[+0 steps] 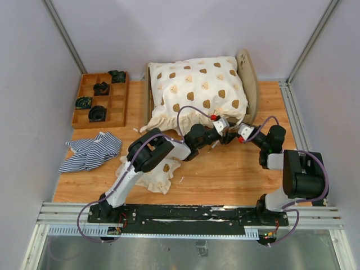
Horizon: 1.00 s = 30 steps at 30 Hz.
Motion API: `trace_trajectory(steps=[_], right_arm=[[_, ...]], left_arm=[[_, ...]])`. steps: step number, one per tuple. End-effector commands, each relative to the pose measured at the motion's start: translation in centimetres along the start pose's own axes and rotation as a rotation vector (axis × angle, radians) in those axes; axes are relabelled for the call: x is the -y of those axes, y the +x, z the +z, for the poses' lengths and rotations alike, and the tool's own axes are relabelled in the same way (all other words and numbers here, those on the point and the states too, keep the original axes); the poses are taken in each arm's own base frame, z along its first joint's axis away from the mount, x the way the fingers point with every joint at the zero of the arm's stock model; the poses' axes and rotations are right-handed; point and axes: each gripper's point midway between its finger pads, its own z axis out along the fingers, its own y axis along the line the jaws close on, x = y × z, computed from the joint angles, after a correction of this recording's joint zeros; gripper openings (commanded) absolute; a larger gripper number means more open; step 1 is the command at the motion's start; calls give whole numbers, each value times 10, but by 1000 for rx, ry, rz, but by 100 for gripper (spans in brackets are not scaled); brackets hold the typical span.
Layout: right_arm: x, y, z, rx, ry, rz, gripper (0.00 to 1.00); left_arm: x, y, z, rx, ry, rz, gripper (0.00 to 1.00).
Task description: Set up the pet bed
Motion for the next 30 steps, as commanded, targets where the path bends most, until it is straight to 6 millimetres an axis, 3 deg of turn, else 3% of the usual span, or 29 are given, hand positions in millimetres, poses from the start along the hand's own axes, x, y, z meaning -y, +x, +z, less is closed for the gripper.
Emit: trace_trajectory(steps=[1,12,20,30], right_arm=[[12,-4,-2,25,26,-18,0],[14,-6,-3,34,26,-15,0],[13,-3,-3,28,24,-7,0],[17,-8,-5,29,24,-20,0]], left_arm=[[-4,-7,10,76,9,54,51],[16,-11,11,112,102,16,43],[-7,-26,-7,139,-45,83,48],[-13,-6,17,103,-37,88,51]])
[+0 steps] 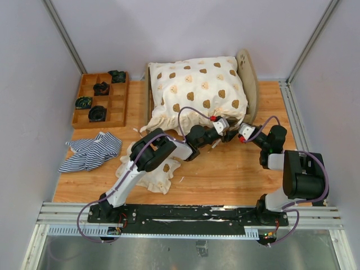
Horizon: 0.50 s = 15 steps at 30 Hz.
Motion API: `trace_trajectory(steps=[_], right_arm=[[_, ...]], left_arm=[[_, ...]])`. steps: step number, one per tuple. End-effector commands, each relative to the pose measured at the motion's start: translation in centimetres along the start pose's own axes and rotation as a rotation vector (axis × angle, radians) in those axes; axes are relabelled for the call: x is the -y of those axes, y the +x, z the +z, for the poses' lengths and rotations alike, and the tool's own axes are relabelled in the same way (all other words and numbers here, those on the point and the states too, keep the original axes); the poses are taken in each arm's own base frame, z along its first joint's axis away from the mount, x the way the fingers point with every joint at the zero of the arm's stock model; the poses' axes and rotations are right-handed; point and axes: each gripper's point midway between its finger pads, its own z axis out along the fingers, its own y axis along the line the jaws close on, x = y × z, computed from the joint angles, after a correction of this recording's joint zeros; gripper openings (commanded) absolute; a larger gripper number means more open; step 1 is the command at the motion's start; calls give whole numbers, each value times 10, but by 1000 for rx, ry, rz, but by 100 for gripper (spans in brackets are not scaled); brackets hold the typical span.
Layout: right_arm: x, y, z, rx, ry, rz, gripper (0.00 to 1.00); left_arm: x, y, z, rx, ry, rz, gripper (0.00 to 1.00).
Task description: Set up the pet bed
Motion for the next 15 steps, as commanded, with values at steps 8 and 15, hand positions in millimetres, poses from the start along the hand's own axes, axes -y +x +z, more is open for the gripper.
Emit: trace_trajectory(steps=[8,15], right_arm=[[19,-9,-3,22,25,-39,0],[20,-6,1,26,21,-25,0]], left_arm=[[4,-3,18,25,43,-19,46],[22,-21,-1,51,87,-84,26]])
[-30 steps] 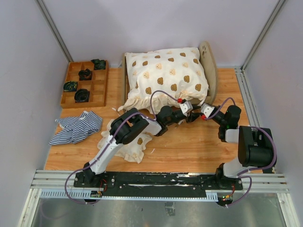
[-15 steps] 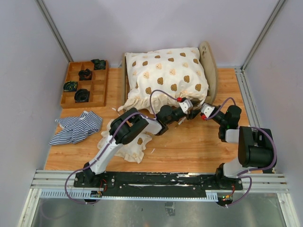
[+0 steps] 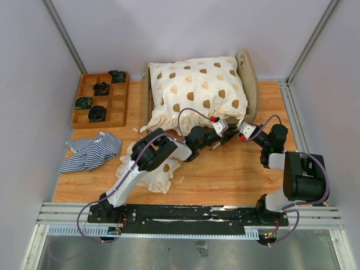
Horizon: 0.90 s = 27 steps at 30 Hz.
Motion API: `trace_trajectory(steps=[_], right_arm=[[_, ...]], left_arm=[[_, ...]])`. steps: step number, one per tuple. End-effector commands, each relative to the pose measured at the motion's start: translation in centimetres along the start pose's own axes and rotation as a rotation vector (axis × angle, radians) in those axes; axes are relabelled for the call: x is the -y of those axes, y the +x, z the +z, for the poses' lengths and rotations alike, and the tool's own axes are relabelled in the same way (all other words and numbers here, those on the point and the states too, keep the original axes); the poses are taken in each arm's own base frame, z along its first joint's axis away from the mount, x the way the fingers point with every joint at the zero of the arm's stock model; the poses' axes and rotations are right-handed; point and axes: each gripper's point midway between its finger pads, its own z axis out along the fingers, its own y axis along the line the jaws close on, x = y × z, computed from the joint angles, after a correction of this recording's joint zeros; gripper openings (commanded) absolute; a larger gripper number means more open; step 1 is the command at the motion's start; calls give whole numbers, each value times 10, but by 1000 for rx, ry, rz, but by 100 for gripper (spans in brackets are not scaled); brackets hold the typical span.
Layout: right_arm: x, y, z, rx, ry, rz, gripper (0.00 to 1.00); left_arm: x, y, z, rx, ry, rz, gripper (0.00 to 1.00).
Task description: Set up the pet bed
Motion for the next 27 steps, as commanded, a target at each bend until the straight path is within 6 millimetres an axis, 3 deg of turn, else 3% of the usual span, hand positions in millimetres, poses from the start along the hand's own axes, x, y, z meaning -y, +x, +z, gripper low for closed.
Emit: trace_trajectory(steps=[1,3,9,15,19,27], right_arm=[[15,-5,3,28,20,-24,0],[16,-6,3,37,30,-24,0],[12,-8,4,56,14,-23,0],[-6,-1,3,37,-53,-17,0],[-14,8,0,-7,-55,-7,0],[-13,-1,5,48,-99,-25,0]], left_arm=[[22,-29,-6,63,67,-27,23],[27,-30,-5,65,90,-28,18],[34,-33,4,79,138,-51,18],[35,-26,10,62,149,-76,20],[35,-25,9,60,148,-80,20],[36,-22,5,50,145,-78,20]])
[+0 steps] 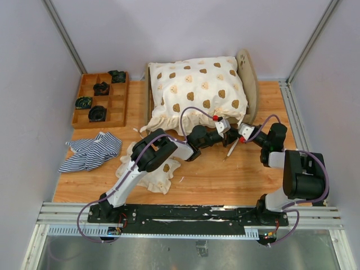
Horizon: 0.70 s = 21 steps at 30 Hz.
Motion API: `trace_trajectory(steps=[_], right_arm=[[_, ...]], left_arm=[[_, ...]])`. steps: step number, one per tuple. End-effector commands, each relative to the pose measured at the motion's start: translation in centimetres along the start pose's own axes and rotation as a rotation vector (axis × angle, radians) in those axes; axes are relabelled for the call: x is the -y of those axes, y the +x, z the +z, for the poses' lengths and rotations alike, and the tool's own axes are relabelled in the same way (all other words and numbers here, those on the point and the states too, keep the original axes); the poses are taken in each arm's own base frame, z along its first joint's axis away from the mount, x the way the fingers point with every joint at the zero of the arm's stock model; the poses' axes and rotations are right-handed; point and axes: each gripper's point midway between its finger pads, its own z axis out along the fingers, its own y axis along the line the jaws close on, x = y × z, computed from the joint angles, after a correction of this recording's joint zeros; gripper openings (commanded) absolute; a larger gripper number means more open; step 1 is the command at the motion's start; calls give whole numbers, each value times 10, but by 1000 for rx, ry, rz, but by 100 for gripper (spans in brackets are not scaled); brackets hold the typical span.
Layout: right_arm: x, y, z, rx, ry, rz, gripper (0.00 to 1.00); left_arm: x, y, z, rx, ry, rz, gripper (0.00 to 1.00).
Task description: Set up the pet bed
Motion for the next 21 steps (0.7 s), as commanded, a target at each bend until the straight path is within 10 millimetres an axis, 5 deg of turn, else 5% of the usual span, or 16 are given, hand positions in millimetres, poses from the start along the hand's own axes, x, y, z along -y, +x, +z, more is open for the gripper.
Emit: trace_trajectory(steps=[1,8,12,21], right_arm=[[-6,-4,3,41,-59,-12,0],[-10,-2,-2,-6,-124,-17,0],[-4,-2,-5,3,-111,-17,0],[2,-5,-9,14,-100,-21,0]], left_arm=[[7,-15,3,48,22,21,20],[10,-17,3,52,40,15,20],[10,-20,-13,39,-2,10,26],[-32,-41,-61,6,-241,205,35]])
